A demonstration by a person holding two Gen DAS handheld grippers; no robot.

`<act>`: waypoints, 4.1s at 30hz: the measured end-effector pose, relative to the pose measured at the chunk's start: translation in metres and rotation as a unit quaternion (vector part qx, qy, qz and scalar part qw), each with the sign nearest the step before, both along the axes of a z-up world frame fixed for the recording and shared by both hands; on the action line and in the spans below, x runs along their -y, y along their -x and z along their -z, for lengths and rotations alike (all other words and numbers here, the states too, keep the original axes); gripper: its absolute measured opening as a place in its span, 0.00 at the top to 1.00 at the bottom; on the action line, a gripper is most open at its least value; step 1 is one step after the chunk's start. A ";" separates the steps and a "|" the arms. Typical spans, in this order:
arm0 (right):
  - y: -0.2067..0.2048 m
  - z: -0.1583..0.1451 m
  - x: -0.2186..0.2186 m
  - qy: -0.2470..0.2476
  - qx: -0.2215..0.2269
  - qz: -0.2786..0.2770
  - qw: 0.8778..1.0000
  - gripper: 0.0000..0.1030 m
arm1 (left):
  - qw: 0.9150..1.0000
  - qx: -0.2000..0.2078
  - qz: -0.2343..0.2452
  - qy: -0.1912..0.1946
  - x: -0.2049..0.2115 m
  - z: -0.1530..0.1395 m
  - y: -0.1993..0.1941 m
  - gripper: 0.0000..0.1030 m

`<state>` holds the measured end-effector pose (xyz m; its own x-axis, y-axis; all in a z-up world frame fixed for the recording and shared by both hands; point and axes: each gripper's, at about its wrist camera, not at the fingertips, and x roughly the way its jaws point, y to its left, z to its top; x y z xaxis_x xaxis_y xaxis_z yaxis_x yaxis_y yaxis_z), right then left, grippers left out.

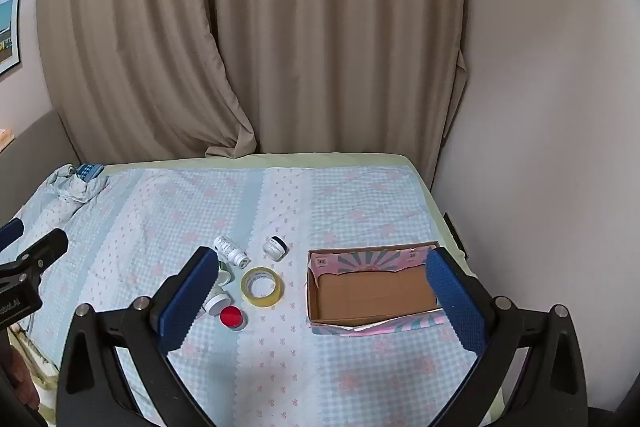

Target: Organize rigid objects

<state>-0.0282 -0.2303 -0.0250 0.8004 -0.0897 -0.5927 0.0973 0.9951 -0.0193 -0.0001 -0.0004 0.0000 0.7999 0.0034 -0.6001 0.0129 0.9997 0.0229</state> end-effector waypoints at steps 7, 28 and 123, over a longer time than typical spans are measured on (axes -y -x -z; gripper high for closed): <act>0.001 -0.001 0.001 0.005 0.001 0.001 1.000 0.00 | 1.000 -0.012 0.000 0.023 -0.005 -0.001 0.000 0.00; -0.006 -0.007 0.003 -0.005 0.012 -0.008 1.000 0.00 | 0.999 -0.003 -0.024 0.027 -0.009 -0.001 0.003 0.00; -0.151 0.076 0.028 0.027 -0.078 -0.162 0.983 0.00 | 0.958 -0.199 -0.172 0.116 -0.033 0.159 -0.111 0.00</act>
